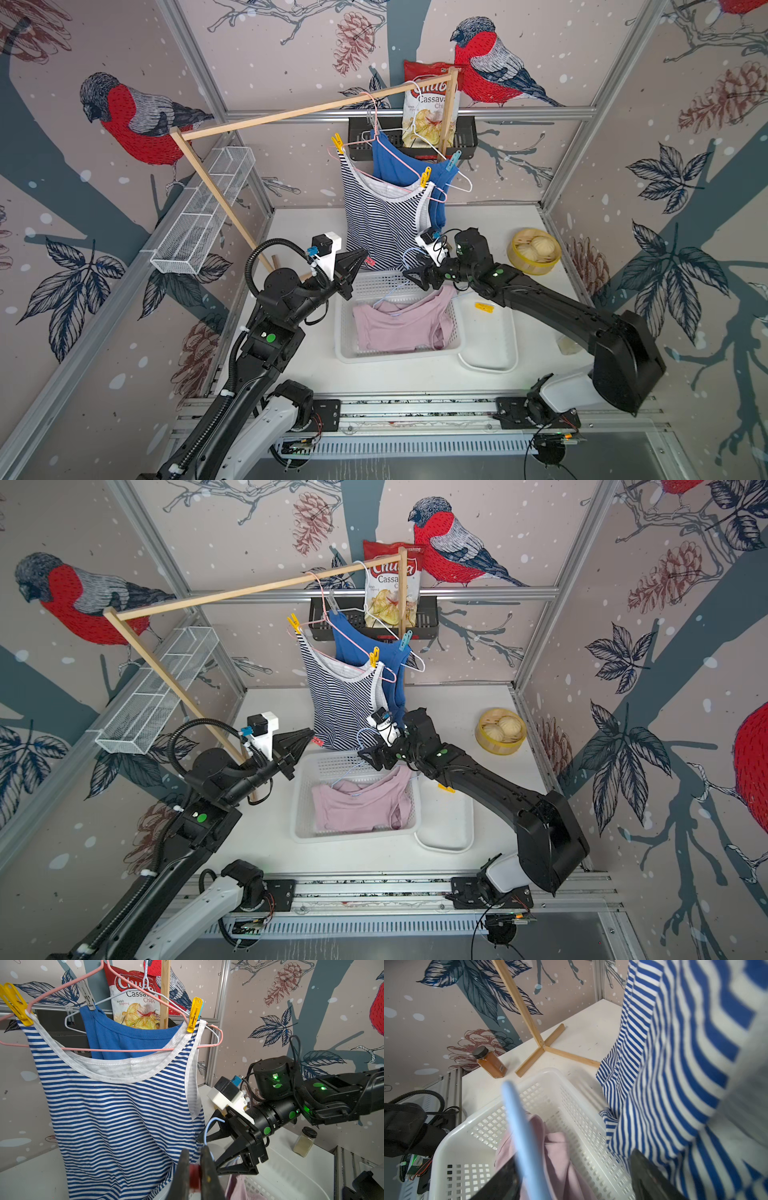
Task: Remove the clothespins securing tank tops to the hanger
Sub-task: Place the hanger in the basket.
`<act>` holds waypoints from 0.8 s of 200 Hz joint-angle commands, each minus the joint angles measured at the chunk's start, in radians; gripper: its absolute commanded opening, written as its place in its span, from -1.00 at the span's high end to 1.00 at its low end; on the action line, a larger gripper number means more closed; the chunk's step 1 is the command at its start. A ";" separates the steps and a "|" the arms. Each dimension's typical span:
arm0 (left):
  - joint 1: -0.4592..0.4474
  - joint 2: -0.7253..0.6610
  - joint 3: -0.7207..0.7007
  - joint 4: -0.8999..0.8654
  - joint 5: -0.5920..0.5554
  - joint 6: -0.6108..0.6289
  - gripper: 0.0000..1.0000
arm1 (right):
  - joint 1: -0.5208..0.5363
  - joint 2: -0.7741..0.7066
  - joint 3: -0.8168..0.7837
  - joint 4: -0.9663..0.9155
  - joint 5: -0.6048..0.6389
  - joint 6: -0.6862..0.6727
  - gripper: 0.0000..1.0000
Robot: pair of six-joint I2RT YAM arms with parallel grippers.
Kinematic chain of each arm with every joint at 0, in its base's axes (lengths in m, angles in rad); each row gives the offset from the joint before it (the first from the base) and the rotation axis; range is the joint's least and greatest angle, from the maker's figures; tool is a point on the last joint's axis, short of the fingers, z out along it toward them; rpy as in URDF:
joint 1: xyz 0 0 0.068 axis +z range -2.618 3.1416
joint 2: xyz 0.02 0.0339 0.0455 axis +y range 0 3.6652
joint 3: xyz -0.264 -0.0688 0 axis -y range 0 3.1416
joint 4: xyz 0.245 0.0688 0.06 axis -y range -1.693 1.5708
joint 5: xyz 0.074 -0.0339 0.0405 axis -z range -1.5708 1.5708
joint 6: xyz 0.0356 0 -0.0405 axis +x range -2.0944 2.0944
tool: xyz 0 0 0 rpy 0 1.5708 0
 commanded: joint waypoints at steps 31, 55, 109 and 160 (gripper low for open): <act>-0.003 0.013 0.006 0.053 0.030 -0.022 1.00 | 0.013 -0.087 -0.116 0.171 0.073 0.047 0.90; -0.002 0.016 0.005 0.054 0.028 -0.021 1.00 | 0.013 -0.113 -0.123 0.158 0.109 0.041 -0.12; -0.002 0.042 0.008 0.075 0.084 -0.042 1.00 | 0.019 -0.189 -0.171 0.115 0.087 0.015 -0.50; -0.075 0.080 0.008 0.136 0.148 -0.051 1.00 | 0.018 -0.293 -0.137 0.073 -0.179 0.023 -0.48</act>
